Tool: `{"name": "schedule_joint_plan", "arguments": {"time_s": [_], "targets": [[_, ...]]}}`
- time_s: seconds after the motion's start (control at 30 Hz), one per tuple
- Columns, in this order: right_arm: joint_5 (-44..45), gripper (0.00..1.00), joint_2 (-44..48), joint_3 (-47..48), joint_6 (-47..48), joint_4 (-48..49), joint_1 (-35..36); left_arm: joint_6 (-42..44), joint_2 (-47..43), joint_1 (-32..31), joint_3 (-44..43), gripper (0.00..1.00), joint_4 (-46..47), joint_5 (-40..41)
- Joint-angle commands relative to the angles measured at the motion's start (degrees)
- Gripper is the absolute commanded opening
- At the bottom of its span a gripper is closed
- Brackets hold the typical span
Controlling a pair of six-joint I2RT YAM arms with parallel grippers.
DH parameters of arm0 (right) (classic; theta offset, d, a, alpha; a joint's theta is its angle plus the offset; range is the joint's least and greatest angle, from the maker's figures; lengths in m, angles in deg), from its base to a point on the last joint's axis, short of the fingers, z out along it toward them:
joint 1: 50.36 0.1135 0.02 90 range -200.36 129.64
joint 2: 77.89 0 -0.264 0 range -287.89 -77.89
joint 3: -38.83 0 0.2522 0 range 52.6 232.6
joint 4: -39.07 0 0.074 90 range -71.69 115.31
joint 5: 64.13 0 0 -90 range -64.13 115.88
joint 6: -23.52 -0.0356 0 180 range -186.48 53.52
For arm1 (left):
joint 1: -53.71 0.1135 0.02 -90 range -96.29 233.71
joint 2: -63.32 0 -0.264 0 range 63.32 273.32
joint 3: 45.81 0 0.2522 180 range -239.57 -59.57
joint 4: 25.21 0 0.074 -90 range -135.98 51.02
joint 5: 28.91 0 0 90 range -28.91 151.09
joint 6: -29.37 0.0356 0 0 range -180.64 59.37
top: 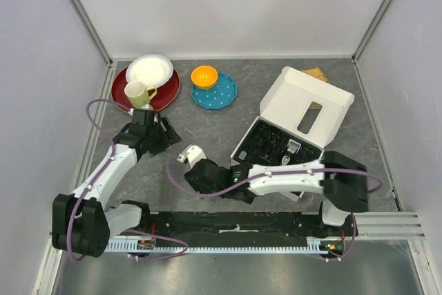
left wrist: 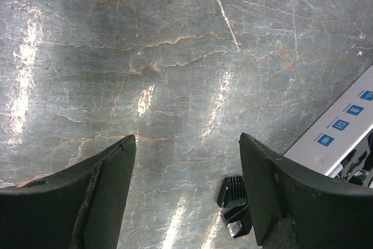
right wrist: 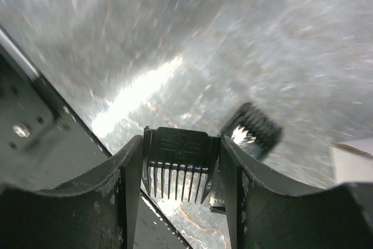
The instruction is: Sort the hair-cutting tools
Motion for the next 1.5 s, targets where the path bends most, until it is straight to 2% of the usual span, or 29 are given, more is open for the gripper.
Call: {"name": "schedule_joint_plan", "arguments": {"time_s": [0.0, 0.03, 0.17, 0.33, 0.47, 0.6, 0.73, 0.87, 1.1, 1.27, 1.47], "targets": [[17.0, 0.45, 12.1, -1.3, -13.8, -3.0, -0.6, 1.9, -2.4, 0.3, 0.3, 0.78, 2.5, -2.0], [19.0, 0.45, 14.8, -2.0, -19.1, -4.5, -1.5, 2.0, -2.6, 0.3, 0.3, 0.77, 2.7, -2.3], [30.2, 0.45, 19.4, -4.3, -30.4, -12.4, -4.1, 2.8, -3.7, 0.2, 0.5, 0.75, 3.2, -3.5], [35.3, 0.45, 24.8, -9.3, -42.7, -20.3, -9.2, 3.2, -6.2, 0.2, 1.2, 0.75, 4.3, -4.6], [39.7, 0.36, 27.6, -12.6, -52.9, -25.0, -11.6, 3.3, -7.1, 0.2, 1.6, 0.75, 5.1, -6.0], [41.9, 0.33, 27.3, -13.5, -61.4, -30.0, -13.1, 3.5, -6.4, 0.2, 1.9, 0.75, 5.6, -7.7], [43.1, 0.33, 25.4, -13.4, -66.2, -33.2, -13.9, 3.5, -6.0, 0.2, 1.8, 0.74, 5.8, -8.3], [42.9, 0.33, 24.2, -13.9, -69.2, -35.5, -14.2, 3.7, -6.3, 0.2, 2.0, 0.74, 5.7, -8.5], [42.4, 0.33, 22.6, -14.9, -68.9, -35.7, -14.4, 3.6, -6.2, 0.2, 2.2, 0.73, 6.3, -9.1], [41.8, 0.36, 20.3, -14.8, -65.5, -34.1, -14.7, 4.1, -6.4, 0.2, 2.6, 0.73, 7.5, -11.4], [40.1, 0.36, 18.7, -15.3, -60.0, -27.5, -15.1, 4.4, -7.0, -0.1, 2.9, 0.73, 8.2, -12.3]]}}
